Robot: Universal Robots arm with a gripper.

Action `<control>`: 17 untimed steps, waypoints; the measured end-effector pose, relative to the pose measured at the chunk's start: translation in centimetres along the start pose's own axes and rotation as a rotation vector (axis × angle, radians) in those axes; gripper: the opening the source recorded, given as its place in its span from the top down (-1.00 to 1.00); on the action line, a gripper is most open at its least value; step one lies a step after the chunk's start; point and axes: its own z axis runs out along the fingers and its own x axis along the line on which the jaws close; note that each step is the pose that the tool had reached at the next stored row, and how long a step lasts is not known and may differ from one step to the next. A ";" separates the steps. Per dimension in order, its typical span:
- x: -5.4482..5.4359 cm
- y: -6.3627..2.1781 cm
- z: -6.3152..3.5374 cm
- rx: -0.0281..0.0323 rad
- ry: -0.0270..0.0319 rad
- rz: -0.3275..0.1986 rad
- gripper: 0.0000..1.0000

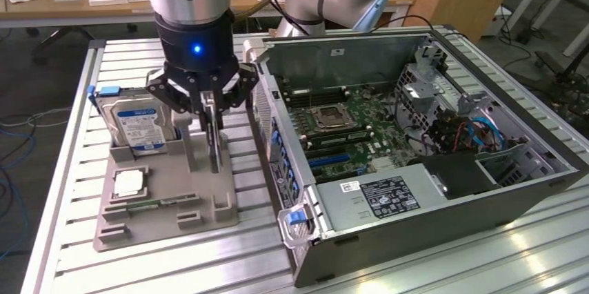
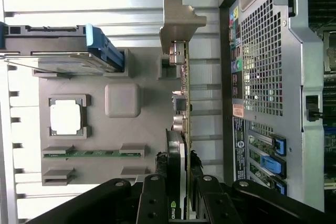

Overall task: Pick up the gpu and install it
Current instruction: 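Pick up the gpu and move the gpu toward the slot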

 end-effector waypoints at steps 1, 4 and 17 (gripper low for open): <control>0.0 0.01 -0.23 0.0001 0.0002 0.000 0.47; 0.0 0.04 -0.92 0.0000 0.0000 0.000 0.47; -0.1 0.13 -3.00 0.0001 0.0001 0.000 0.47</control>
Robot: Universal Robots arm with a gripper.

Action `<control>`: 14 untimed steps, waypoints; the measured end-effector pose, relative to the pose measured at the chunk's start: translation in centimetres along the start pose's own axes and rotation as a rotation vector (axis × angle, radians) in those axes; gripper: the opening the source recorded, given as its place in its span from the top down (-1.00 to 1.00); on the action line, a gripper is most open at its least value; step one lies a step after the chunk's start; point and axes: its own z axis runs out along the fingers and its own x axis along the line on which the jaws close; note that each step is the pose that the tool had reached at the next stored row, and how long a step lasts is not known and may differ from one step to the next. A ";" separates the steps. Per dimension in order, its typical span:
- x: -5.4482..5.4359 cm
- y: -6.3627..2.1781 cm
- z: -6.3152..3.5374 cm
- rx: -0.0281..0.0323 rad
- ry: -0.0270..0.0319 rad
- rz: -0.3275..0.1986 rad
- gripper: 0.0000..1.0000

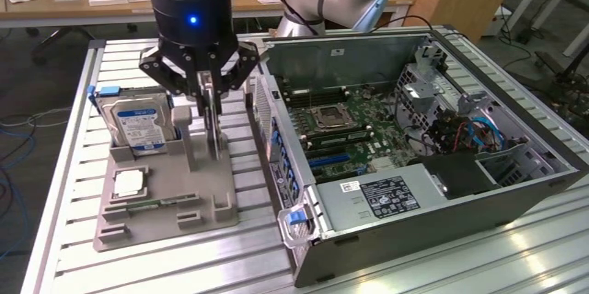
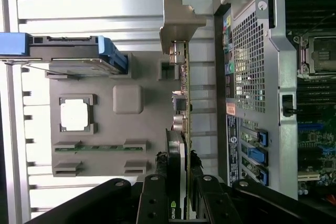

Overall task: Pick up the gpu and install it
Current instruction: 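Pick up the gpu and move the gpu toward the slot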

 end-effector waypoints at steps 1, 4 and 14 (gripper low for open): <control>0.0 0.01 -0.12 -0.0001 0.0000 0.000 0.47; 0.0 0.03 -0.66 0.0003 0.0000 0.000 0.47; -0.1 0.12 -2.72 0.0005 -0.0001 0.000 0.47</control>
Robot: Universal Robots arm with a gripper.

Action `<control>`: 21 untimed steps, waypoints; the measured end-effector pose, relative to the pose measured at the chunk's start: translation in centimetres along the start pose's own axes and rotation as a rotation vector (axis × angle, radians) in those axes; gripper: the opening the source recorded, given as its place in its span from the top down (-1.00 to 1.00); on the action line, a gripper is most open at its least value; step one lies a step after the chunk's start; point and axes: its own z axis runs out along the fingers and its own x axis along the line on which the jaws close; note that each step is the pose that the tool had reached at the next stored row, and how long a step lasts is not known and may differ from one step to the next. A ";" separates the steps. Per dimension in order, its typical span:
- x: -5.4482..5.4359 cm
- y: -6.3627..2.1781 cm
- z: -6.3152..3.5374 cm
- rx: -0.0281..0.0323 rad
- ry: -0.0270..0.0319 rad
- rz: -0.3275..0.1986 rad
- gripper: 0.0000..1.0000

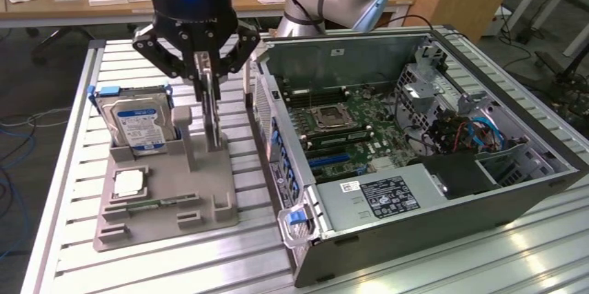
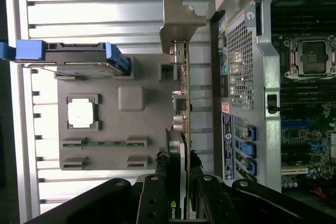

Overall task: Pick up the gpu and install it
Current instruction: 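Pick up the gpu and move the gpu toward the slot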

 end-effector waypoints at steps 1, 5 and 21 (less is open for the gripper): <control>0.0 0.01 -0.23 0.0001 0.0000 0.000 0.47; 0.0 0.04 -1.01 0.0002 0.0001 0.000 0.47; -0.1 0.09 -2.15 0.0009 0.0000 0.000 0.47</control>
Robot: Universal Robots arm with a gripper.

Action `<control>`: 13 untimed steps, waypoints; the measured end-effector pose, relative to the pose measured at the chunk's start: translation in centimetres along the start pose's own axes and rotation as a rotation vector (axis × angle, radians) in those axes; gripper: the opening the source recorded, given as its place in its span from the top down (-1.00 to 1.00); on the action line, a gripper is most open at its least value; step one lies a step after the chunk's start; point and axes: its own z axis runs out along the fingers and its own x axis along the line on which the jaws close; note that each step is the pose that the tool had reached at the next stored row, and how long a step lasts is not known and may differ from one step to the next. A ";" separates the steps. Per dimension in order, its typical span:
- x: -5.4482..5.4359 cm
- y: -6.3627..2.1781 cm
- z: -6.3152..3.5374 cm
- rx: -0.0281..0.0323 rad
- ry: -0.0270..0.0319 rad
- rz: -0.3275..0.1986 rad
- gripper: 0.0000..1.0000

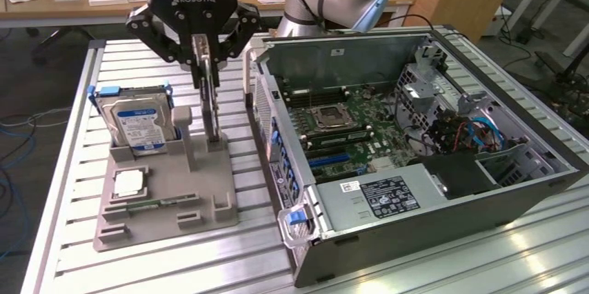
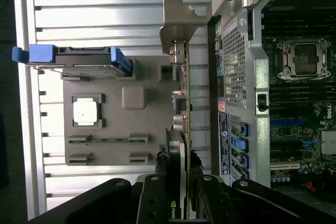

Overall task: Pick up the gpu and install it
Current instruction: 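Pick up the gpu and move the gpu toward the slot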

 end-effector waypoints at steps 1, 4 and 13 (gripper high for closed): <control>0.0 0.01 -0.21 0.0000 0.0000 0.000 0.47; 0.0 0.03 -0.63 -0.0002 -0.0001 0.000 0.47; 0.0 0.04 -0.79 0.0000 0.0000 0.000 0.47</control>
